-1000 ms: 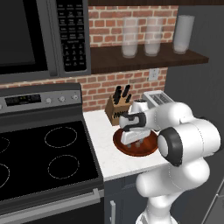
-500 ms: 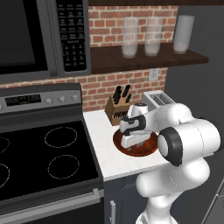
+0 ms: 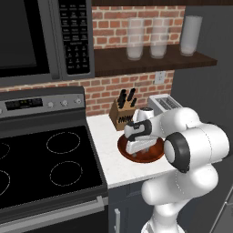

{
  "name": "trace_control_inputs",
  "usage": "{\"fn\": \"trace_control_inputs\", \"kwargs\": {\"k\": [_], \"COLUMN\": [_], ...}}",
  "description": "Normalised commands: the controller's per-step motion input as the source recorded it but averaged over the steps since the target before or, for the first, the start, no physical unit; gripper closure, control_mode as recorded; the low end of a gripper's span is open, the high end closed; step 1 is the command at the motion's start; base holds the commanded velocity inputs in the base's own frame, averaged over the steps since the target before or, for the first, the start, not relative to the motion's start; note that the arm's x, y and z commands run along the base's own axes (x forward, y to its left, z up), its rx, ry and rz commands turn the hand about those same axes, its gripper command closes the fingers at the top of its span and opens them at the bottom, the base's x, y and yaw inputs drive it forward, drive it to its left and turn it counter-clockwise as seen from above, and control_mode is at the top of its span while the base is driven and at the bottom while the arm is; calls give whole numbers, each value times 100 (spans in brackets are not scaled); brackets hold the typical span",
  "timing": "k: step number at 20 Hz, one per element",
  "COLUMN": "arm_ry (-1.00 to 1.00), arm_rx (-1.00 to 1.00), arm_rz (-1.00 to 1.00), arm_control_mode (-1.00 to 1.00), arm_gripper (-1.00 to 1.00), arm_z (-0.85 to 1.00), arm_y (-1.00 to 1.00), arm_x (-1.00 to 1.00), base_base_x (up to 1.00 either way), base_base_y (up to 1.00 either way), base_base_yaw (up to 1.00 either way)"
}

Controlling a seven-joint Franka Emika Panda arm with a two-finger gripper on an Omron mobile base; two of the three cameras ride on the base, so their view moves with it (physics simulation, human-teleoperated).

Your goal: Grab a lemon wedge from the fridge and one ice cube from the ice bowl, and put them in the glass of lemonade.

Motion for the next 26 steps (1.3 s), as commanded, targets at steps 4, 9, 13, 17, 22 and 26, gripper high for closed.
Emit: {"fn": "trace_control_inputs", "kwargs": {"k": [4, 9, 13, 17, 22, 26], "arm_ry": [0, 0, 1, 0, -4, -12], "arm_rx": [0, 0, 0, 0, 0, 0], "arm_rz": [0, 0, 0, 0, 0, 0], "arm_control_mode": [-100, -100, -100, -100, -100, -100], "arm_gripper": [100, 100, 100, 100, 100, 100], "arm_z": [0, 0, 0, 0, 2, 28], "arm_y": [0, 0, 0, 0, 0, 0], "arm_x": [0, 0, 0, 0, -3, -4], "base_base_x": [0, 0, 0, 0, 0, 0], "base_base_y": [0, 0, 0, 0, 0, 0], "base_base_yaw": [0, 0, 0, 0, 0, 0]}}
